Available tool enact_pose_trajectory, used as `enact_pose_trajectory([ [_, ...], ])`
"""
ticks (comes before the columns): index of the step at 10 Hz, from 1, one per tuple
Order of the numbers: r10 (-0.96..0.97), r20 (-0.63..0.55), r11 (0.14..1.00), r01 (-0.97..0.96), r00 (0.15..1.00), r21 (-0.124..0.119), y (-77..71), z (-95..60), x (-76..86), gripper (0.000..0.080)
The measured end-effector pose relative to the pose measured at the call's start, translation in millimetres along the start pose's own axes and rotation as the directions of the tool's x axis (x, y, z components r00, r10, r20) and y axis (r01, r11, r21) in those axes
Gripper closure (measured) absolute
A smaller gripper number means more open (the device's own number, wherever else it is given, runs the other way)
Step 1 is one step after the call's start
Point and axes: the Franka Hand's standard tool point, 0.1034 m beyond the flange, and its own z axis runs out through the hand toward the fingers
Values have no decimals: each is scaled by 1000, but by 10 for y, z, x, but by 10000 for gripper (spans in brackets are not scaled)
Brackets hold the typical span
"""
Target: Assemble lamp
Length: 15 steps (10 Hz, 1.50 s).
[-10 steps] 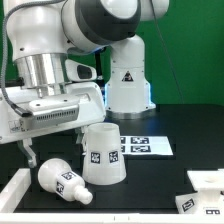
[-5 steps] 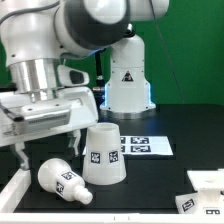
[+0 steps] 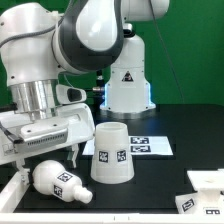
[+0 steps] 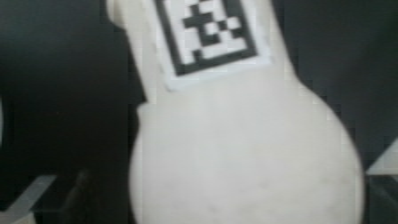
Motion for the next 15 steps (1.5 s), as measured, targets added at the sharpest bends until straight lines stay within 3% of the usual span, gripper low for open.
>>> enact_pose_trajectory([
  [5,-18,4,1000,18,1000,5,-56,-26,-88,100],
  [6,-18,4,1000,18,1000,6,-57,-27,-88,223],
  [11,-22,8,1000,21,1000,4,-71,-52,-102,235],
  [13,-40,55,999,39,998,31,-191,-356,-308,235],
  [15,-189,66,982,188,980,24,-197,-648,-671,233],
])
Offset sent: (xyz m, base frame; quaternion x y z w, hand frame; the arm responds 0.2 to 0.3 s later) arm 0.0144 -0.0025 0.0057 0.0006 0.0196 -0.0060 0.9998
